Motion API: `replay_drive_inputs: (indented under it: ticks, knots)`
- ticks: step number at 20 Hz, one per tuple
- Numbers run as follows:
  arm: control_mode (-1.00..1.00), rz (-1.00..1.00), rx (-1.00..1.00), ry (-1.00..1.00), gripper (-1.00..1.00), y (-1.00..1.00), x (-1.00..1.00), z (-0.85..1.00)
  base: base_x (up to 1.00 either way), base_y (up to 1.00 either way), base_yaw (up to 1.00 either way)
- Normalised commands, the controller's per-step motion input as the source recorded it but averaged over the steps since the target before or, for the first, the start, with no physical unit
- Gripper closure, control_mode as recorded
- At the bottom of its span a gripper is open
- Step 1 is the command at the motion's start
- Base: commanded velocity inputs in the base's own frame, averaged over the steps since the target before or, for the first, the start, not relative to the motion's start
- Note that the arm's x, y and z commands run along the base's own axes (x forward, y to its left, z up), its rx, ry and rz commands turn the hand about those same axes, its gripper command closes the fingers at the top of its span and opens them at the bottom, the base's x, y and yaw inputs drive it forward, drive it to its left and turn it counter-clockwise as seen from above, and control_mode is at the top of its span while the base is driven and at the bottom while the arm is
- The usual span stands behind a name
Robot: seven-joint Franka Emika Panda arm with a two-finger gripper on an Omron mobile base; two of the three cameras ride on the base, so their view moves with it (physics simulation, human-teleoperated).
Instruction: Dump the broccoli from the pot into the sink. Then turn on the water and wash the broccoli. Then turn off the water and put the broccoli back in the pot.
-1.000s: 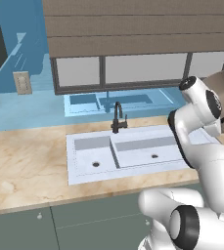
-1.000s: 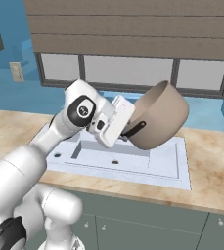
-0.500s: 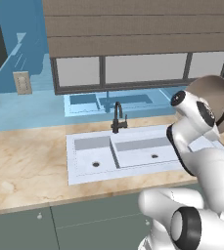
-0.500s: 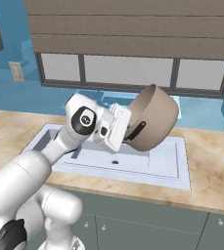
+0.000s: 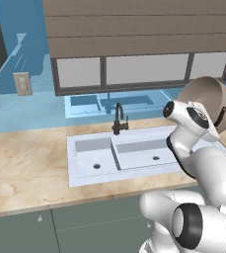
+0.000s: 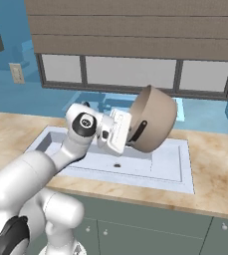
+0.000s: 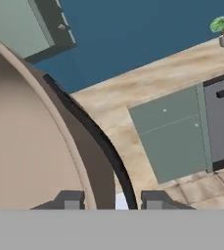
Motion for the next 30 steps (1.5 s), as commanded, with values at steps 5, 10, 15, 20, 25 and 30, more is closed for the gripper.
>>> replay_drive_inputs:
  ticks: [5, 10, 15, 20, 25, 30]
  knots:
    - [-1.0, 0.02, -0.16, 0.03, 1.0, 0.0, 0.06, -0.05, 0.0, 0.0, 0.0]
    - [-1.0, 0.03, -0.13, 0.06, 1.0, 0.0, 0.12, -0.04, 0.0, 0.0, 0.0]
    - [-1.0, 0.0, -0.13, 0.06, 1.0, 0.0, 0.28, -0.01, 0.0, 0.0, 0.0]
    - [-1.0, 0.0, -0.11, 0.07, 1.0, 0.0, 0.23, 0.0, 0.0, 0.0, 0.0]
    - [-1.0, 0.0, -0.1, 0.09, 1.0, 0.0, 0.17, -0.02, 0.0, 0.0, 0.0]
    - [-1.0, 0.0, -0.12, 0.07, 1.0, 0.0, 0.28, 0.0, 0.0, 0.0, 0.0]
